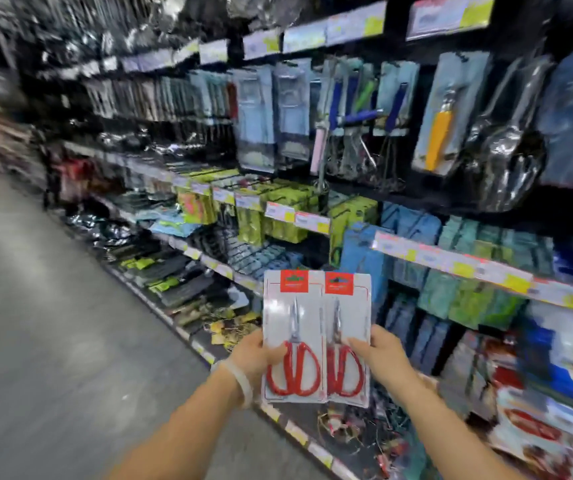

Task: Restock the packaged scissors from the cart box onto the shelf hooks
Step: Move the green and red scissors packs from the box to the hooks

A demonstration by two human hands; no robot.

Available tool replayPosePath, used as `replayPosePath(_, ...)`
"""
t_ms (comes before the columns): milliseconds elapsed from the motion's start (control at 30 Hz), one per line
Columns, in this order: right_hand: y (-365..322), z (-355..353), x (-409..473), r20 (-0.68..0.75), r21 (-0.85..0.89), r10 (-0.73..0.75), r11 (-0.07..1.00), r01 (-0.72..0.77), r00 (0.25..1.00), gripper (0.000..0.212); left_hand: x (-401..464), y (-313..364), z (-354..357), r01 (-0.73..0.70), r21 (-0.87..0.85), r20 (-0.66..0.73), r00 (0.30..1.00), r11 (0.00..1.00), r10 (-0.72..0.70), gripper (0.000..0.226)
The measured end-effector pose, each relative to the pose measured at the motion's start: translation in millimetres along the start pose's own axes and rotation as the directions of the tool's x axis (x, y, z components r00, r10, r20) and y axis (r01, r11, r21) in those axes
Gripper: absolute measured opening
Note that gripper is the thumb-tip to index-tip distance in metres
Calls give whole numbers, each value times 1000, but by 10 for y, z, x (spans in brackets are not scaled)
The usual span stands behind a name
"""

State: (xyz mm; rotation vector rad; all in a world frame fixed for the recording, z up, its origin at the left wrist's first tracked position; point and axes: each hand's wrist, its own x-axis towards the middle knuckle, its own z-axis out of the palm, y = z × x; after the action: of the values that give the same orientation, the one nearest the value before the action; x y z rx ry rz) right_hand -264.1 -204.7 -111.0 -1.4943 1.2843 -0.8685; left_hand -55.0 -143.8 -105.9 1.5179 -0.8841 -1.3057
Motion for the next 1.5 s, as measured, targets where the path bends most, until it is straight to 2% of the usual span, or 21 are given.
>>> replayPosePath(100, -133, 574, 379, 98, -2, -44, 999, 44, 994, 16, 129, -25, -558, 3, -18, -92, 996, 1000, -4, 26)
replayPosePath(200, -251, 1096, 802, 152, 23, -47, 999, 44, 987, 15, 391, 19, -1068, 12, -59, -167, 986, 998, -22, 34)
replayPosePath(433, -637, 1908, 1845, 189, 11, 5, 1000, -7, 982, 16, 1309, 413, -2088, 53, -45, -200, 978, 998, -61, 18)
replayPosePath(667, -838, 2488, 2603, 181, 31, 38, 999, -45, 983, 19, 2135, 536, -2613, 93, -86, -180, 978, 992, -108, 22)
replayPosePath(867, -936, 3190, 3281, 96, 33, 102, 994, -106, 990, 16, 3051, 653, -3291, 140, -84, -90, 985, 987, -147, 20)
replayPosePath(967, -997, 3631, 3638, 35, 69, 138, 988, -140, 990, 12, 3502, 791, -3730, 130, -14, -32, 991, 991, -131, 22)
replayPosePath(1067, -1091, 4068, 3924, -16, 93, 196, 977, -193, 981, 7, 3923, 933, -4207, 114, 76, 37, 992, 990, -117, 42)
replayPosePath(1133, -1174, 4315, 4094, -35, 103, 235, 968, -230, 971, 11, 4141, 1008, -4468, 97, 113, 62, 993, 989, -105, 46)
replayPosePath(1233, -1301, 4564, 4317, -58, 106, 293, 952, -286, 954, 3, 4427, 1053, -4763, 93, 129, 84, 991, 987, -105, 34)
replayPosePath(1400, -1461, 4694, 4671, -167, 134, 315, 946, -295, 934, 4, 4752, 1064, -4966, 128, 112, 153, 978, 985, -145, 26)
replayPosePath(1500, -1569, 4656, 4888, -233, 168, 297, 950, -263, 926, 18, 4888, 1061, -4979, 143, 109, 185, 969, 984, -161, 23)
